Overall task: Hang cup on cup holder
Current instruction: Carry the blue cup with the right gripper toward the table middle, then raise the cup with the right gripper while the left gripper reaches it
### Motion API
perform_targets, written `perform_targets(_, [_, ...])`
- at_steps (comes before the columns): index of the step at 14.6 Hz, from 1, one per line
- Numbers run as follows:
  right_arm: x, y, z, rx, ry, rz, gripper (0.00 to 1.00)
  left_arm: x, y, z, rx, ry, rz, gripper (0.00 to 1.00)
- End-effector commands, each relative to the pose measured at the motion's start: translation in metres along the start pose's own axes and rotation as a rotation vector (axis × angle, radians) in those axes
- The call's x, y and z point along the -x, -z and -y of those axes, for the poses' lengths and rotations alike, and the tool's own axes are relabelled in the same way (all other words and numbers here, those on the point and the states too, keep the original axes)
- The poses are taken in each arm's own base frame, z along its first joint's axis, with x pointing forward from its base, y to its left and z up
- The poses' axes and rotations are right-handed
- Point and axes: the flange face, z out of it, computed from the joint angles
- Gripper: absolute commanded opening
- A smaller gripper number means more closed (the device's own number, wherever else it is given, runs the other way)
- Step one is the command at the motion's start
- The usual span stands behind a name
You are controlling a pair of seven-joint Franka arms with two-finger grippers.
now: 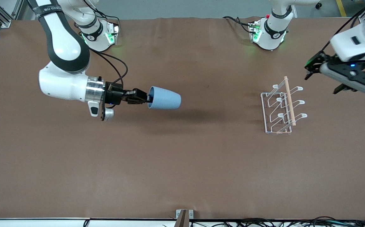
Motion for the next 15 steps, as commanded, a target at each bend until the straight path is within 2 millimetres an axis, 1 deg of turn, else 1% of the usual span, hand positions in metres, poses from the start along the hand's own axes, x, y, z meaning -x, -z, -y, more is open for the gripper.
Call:
perform_targets(1, [0.014,-0.017,-0.029,-0.106,0.022,-0.028,0.00,-0.025,-0.004,-0.019,0.044,-0.159,-0.021,1.00])
perform_targets(2, [0.015,-0.023,-0.037,-0.131,0.012,-0.031,0.00,-0.032,-0.013,-0.024,0.082,-0.188,-0.025,1.00])
perform_targets(3, [0.018,-0.030,-0.041,-0.146,-0.007,-0.029,0.00,-0.038,-0.018,-0.030,0.121,-0.209,-0.042,1.00])
perform_targets(5, [0.022,-0.043,-0.042,-0.175,-0.037,-0.024,0.00,-0.054,-0.036,-0.045,0.199,-0.283,-0.055,1.00])
perform_targets(6, [0.026,-0.049,-0.042,-0.175,-0.037,-0.015,0.00,-0.067,-0.047,-0.061,0.234,-0.345,-0.068,1.00])
perform_targets(8, [0.027,-0.054,-0.046,-0.176,-0.045,-0.009,0.00,-0.084,-0.067,-0.079,0.289,-0.418,-0.089,1.00])
perform_targets(9, [0.031,-0.062,-0.045,-0.176,-0.049,-0.002,0.00,-0.093,-0.074,-0.093,0.301,-0.448,-0.096,1.00])
perform_targets(10, [0.035,-0.067,-0.044,-0.183,-0.054,0.003,0.00,-0.105,-0.082,-0.112,0.307,-0.500,-0.112,1.00])
perform_targets(11, [0.036,-0.069,-0.044,-0.186,-0.056,0.004,0.00,-0.114,-0.085,-0.126,0.308,-0.542,-0.127,1.00])
perform_targets(12, [0.037,-0.071,-0.044,-0.184,-0.054,0.005,0.00,-0.123,-0.094,-0.136,0.315,-0.559,-0.134,1.00])
perform_targets(13, [0.038,-0.072,-0.043,-0.185,-0.052,0.008,0.00,-0.136,-0.101,-0.160,0.319,-0.597,-0.149,1.00])
perform_targets(14, [0.041,-0.076,-0.042,-0.184,-0.049,0.015,0.00,-0.148,-0.112,-0.180,0.327,-0.632,-0.158,1.00])
perform_targets(15, [0.041,-0.076,-0.042,-0.184,-0.049,0.015,0.00,-0.156,-0.114,-0.190,0.327,-0.660,-0.175,1.00])
